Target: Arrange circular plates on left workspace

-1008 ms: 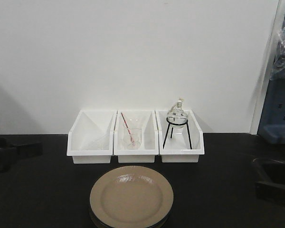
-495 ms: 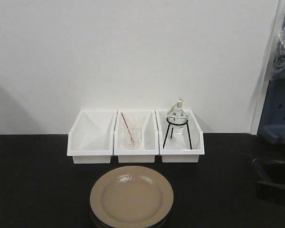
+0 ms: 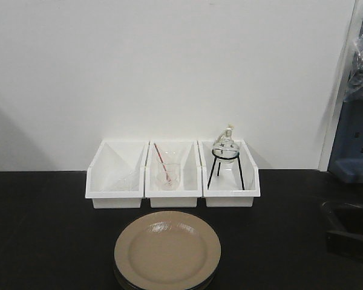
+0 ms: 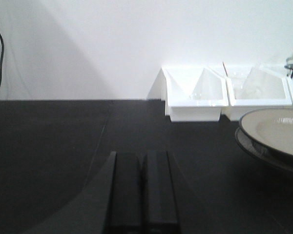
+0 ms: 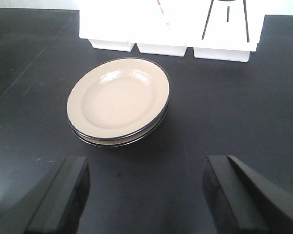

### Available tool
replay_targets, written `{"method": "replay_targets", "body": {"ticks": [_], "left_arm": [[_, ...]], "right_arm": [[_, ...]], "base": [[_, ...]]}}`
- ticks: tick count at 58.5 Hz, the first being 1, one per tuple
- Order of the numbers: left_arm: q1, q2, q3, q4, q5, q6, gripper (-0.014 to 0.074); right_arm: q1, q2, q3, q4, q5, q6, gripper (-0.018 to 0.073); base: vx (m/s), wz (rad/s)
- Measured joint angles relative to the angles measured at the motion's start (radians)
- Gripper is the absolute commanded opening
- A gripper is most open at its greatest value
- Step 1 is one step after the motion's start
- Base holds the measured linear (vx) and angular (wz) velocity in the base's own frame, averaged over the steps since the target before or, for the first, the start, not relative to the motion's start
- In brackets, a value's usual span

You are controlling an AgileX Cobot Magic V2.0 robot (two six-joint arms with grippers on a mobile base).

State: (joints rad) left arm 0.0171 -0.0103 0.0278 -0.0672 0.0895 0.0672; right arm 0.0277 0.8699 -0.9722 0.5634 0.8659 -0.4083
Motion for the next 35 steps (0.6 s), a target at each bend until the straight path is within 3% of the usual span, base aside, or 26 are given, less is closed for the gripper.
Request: {"method": "replay_targets", "body": {"ticks": [35], "left_arm": [[0.000,0.000,0.000,0.000,0.013,0.000,-0.0007]], "right_arm": [[0.000,-0.004,0.002,-0.010,-0.006,0.000,0.0516]], "base": [[0.00,0.00]]}}
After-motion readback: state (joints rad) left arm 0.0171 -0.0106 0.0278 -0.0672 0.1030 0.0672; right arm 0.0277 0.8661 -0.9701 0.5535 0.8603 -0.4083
